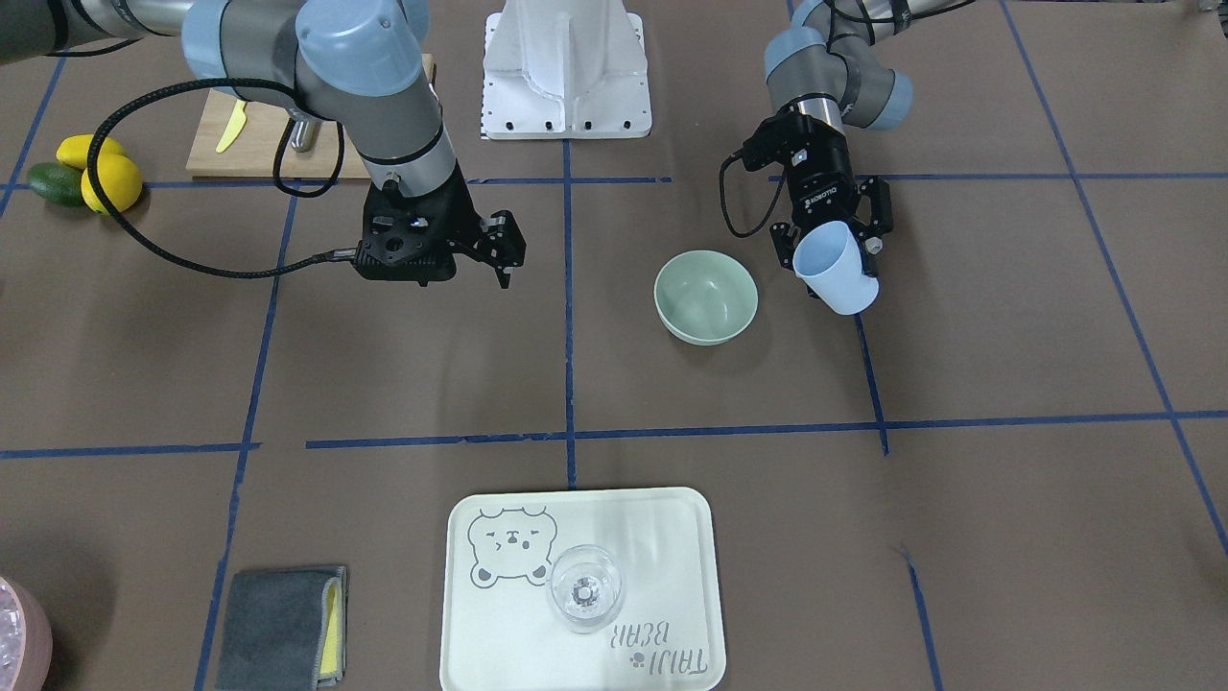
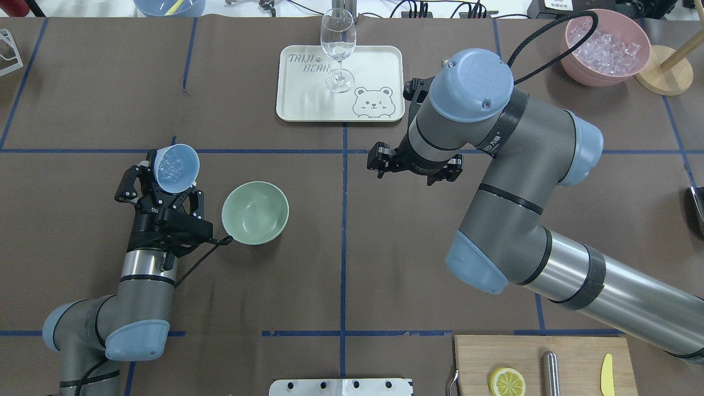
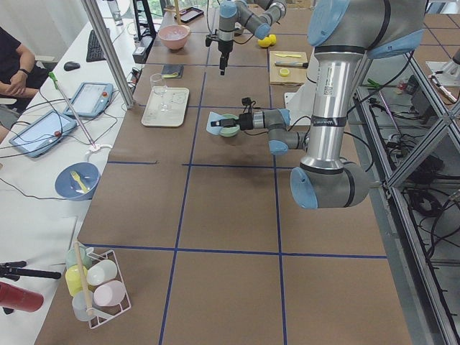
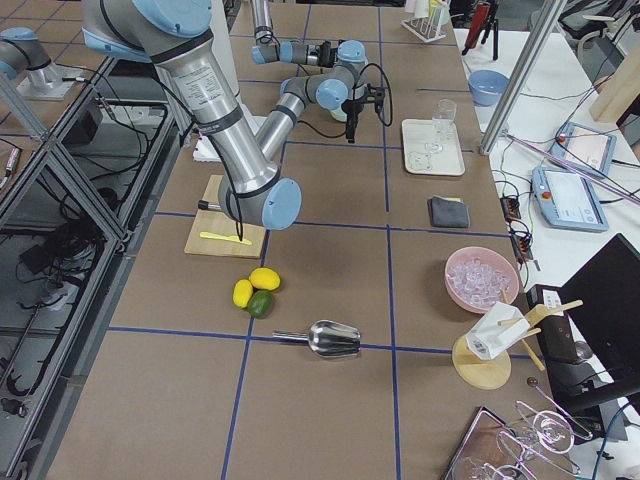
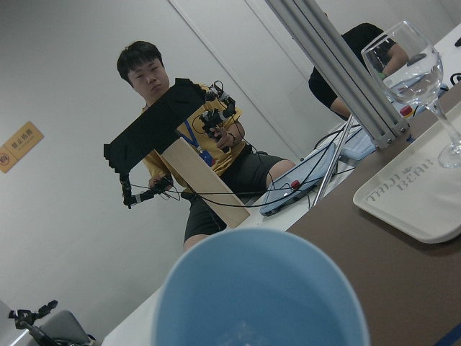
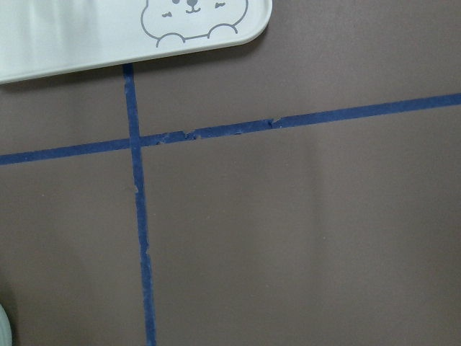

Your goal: Pour ice into bowl

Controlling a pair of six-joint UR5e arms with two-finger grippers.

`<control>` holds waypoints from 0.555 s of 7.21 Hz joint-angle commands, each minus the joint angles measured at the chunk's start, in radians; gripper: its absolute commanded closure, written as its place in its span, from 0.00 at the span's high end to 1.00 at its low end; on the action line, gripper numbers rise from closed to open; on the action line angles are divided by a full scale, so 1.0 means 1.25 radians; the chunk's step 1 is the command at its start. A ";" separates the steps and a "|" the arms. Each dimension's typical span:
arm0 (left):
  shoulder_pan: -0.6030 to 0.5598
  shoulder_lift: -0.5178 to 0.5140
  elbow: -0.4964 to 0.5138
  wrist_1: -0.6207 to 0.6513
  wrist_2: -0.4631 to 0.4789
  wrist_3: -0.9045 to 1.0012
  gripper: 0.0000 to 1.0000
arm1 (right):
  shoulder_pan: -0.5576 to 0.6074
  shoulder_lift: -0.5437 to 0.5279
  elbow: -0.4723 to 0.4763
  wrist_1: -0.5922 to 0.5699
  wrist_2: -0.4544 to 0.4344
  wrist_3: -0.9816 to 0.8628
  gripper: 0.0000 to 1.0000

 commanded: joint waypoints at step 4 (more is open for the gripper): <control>0.005 -0.050 0.043 0.000 0.010 0.412 0.00 | 0.001 0.002 0.008 0.000 0.000 0.001 1.00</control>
